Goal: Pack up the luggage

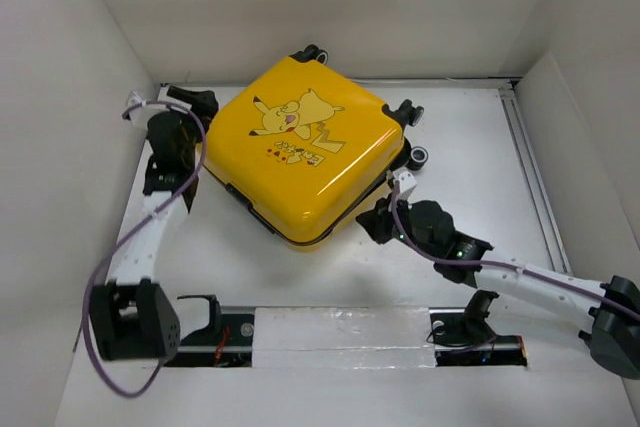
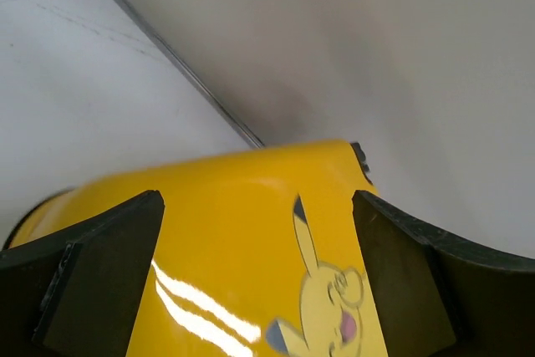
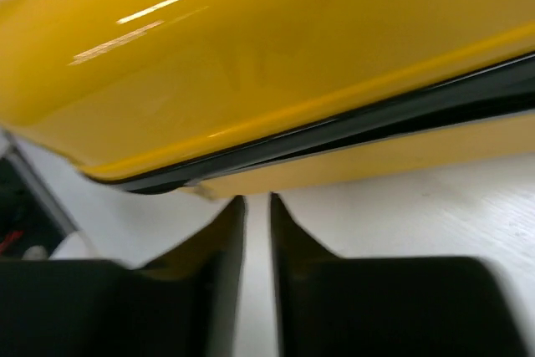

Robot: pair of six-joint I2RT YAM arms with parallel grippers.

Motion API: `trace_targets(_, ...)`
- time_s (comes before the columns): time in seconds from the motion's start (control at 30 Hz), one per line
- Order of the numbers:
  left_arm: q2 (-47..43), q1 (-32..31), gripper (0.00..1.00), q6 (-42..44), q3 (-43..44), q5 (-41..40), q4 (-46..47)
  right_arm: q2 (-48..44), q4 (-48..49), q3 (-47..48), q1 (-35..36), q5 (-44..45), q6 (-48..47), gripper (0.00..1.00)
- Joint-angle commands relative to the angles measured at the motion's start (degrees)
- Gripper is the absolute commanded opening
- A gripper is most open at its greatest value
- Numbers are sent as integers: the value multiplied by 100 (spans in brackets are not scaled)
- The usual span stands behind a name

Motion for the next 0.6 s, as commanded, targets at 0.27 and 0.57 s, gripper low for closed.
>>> trace_targets(0.27, 4316, 284, 92, 1527, 5562, 1409, -2616, 484, -483, 473, -807, 1094, 619, 2)
trace_targets(0.57, 5838, 688, 91, 1660, 6419, 2491, -3091, 1090, -185, 411, -1432, 753, 689, 1)
